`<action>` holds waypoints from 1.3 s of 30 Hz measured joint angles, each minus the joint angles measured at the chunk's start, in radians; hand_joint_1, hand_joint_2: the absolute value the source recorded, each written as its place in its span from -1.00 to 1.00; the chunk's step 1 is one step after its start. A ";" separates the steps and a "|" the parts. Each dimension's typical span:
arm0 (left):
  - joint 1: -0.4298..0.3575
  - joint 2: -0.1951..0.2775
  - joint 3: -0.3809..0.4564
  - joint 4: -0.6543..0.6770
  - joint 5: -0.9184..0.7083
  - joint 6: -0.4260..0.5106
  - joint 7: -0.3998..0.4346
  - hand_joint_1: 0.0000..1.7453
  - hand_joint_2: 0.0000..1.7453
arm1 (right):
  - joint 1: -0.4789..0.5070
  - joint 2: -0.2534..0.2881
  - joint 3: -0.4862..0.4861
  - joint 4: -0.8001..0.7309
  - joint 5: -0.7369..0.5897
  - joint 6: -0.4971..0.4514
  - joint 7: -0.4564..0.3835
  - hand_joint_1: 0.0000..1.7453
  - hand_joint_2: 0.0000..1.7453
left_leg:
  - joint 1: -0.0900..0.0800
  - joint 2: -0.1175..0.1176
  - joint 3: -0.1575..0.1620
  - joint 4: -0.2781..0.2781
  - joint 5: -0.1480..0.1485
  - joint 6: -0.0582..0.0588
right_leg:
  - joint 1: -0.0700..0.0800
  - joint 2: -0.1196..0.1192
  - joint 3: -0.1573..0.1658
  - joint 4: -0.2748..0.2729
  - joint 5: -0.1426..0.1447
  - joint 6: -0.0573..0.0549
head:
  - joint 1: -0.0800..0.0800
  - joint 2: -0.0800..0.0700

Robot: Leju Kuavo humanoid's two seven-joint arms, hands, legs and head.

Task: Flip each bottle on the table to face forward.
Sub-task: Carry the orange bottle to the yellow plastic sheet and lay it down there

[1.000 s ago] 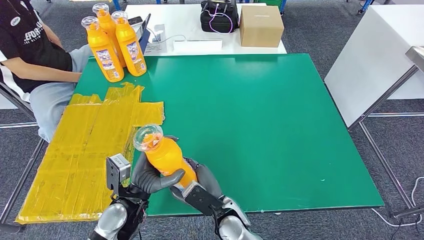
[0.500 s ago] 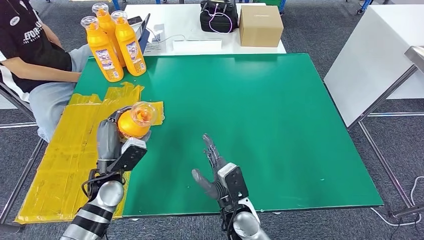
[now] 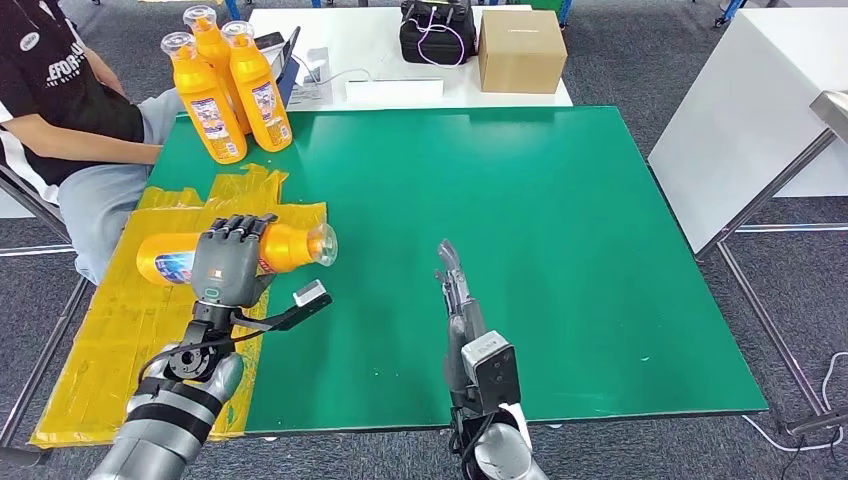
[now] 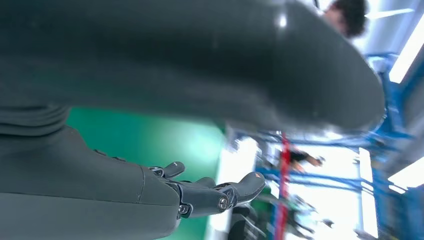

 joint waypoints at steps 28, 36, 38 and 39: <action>-0.301 0.013 -0.143 0.632 0.026 -0.087 0.077 -1.00 1.00 | -0.065 -0.027 0.117 -0.088 0.058 -0.061 -0.001 -1.00 1.00 | 0.000 0.000 -0.001 0.000 0.001 -0.001 | 0.001 0.000 0.000 0.000 0.000 0.000 | 0.000 0.000; -0.300 -0.004 -0.106 0.669 0.067 -0.131 0.059 -1.00 1.00 | -0.075 -0.030 0.128 -0.088 0.064 -0.061 0.002 -1.00 1.00 | 0.000 -0.001 -0.002 0.000 0.001 -0.001 | 0.001 0.000 0.000 0.000 0.000 0.000 | 0.000 0.000; -0.298 -0.006 -0.098 0.673 0.079 -0.136 0.046 -1.00 1.00 | -0.076 -0.030 0.129 -0.088 0.065 -0.061 0.003 -1.00 1.00 | 0.000 -0.001 -0.002 0.000 0.001 -0.001 | 0.001 0.000 0.000 0.000 0.000 0.000 | 0.000 0.000; -0.297 -0.007 -0.093 0.674 0.087 -0.138 0.038 -1.00 1.00 | -0.076 -0.030 0.130 -0.088 0.066 -0.061 0.004 -1.00 1.00 | 0.000 0.000 -0.002 0.000 0.001 -0.001 | 0.001 0.000 0.000 0.000 0.000 0.000 | 0.000 0.000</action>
